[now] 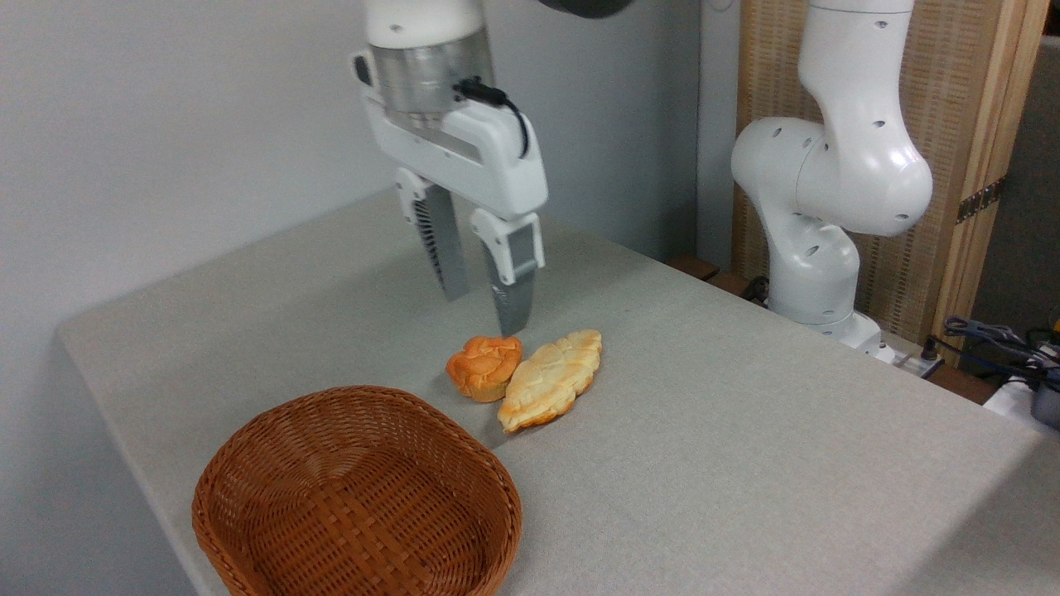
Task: Put bread into the basket
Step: 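Move the open gripper over the long golden bread roll and lower it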
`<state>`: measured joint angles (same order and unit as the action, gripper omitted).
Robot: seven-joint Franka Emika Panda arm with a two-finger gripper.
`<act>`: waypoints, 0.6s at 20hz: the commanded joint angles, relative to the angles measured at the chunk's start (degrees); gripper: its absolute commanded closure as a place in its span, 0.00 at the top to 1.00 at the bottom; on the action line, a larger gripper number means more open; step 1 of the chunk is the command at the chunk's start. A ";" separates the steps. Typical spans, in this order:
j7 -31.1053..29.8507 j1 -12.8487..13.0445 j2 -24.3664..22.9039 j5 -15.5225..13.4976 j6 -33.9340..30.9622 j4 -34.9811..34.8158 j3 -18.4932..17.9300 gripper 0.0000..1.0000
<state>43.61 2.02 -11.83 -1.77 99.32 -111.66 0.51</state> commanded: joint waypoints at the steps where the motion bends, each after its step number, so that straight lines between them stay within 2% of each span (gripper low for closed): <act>1: 0.07 1.05 -11.10 0.19 4.22 -16.71 -0.69 1.00; 3: 2.08 2.11 -11.73 1.42 4.40 -19.29 -0.69 1.00; 6: 4.11 2.90 -11.11 1.51 5.09 -21.40 -0.78 1.00; 10: 5.78 4.57 -10.76 1.51 16.31 -28.50 -0.69 1.00; 12: 6.05 4.83 -9.71 1.60 19.33 -30.62 -0.69 1.00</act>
<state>48.69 5.38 -21.97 -0.98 113.28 -138.28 0.49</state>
